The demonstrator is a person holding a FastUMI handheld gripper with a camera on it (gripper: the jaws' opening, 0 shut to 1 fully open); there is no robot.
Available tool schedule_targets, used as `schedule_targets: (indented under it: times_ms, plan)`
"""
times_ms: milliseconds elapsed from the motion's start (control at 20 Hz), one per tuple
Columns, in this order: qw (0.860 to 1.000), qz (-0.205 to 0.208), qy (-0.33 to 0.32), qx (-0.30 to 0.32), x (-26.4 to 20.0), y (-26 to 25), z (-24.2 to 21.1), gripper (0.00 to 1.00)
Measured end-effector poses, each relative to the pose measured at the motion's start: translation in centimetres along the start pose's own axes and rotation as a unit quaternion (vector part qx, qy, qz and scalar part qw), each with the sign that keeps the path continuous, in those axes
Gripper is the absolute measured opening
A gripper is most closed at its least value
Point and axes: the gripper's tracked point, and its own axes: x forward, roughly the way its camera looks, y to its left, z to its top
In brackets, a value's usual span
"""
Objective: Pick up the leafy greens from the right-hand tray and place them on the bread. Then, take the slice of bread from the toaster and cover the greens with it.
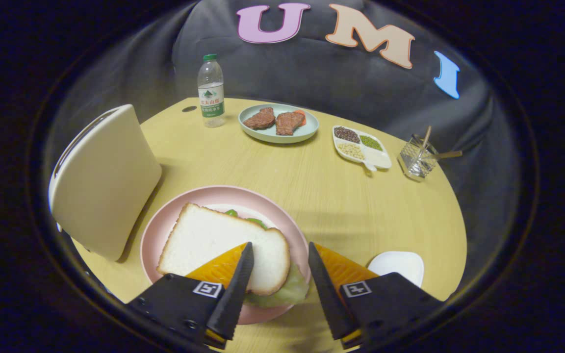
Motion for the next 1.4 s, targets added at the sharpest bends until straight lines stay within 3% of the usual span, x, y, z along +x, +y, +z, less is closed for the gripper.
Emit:
schedule_targets:
  times_ms: [100,300,550,800,1100,1400]
  plan:
    - [1.0,-0.007,-0.011,0.011,-0.5,-0.8,0.3,0.89]
    - [0.996,-0.029,-0.067,0.047,-2.1,-3.5,2.1,0.99]
    - [0.98,-0.067,-0.172,0.073,-6.1,-8.6,5.5,0.99]
    - [0.967,-0.097,-0.217,0.091,-9.5,-13.7,6.3,0.99]
    - [0.931,-0.104,-0.336,0.096,-15.4,-18.8,10.1,0.99]
    - [0.907,-0.102,-0.4,0.086,-19.5,-22.1,11.7,0.98]
